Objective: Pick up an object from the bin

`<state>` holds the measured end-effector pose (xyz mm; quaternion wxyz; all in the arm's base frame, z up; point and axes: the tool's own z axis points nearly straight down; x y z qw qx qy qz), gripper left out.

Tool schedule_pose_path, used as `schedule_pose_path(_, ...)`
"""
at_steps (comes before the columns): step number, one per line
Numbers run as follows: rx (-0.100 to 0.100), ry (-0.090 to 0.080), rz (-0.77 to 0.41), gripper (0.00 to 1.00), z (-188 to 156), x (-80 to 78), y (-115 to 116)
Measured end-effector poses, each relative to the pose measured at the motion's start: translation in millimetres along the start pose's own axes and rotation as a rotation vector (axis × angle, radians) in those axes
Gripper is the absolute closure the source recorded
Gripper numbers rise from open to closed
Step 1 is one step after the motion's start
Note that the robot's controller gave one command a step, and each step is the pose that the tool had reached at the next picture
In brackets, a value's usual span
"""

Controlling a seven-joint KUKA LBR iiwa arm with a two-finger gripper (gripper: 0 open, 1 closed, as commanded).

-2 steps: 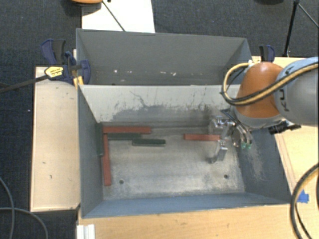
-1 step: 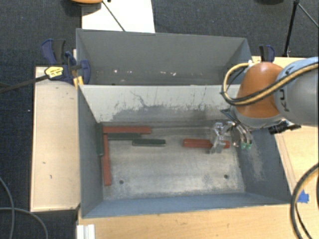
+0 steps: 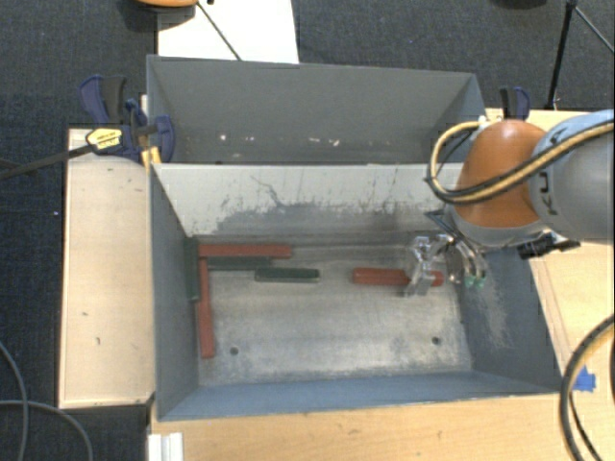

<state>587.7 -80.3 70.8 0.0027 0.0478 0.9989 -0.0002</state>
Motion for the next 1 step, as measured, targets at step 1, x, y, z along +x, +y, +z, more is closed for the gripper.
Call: schedule_pose_path(1,0.0,0.004,-0.012,1.0,-210.2,-6.3,-4.6)
